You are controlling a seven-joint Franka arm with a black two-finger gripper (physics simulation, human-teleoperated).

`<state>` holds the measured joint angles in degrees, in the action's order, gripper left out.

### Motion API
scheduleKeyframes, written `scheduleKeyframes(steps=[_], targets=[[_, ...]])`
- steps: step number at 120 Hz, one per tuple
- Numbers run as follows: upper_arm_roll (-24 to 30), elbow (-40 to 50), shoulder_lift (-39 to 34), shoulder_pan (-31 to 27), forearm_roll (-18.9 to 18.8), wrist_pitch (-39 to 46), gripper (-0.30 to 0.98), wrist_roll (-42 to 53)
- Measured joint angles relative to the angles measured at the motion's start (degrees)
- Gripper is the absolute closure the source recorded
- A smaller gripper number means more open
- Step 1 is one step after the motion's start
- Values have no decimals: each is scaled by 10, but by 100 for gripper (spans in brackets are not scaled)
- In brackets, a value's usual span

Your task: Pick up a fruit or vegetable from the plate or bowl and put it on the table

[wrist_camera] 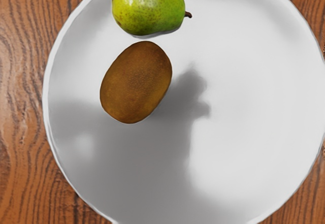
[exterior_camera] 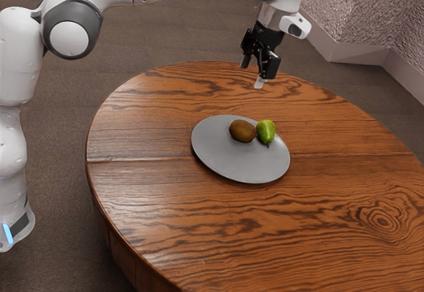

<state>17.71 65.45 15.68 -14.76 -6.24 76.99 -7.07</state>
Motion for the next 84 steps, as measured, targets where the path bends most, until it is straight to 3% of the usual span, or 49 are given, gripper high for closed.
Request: scheduleKeyframes(steps=[32, 51, 84], targets=[[-2, 0, 1, 0, 5, 0, 0, 0], [-50, -1, 8, 0, 50, 15, 0, 3], [-102, 0, 46, -2, 78, 76, 0, 103]])
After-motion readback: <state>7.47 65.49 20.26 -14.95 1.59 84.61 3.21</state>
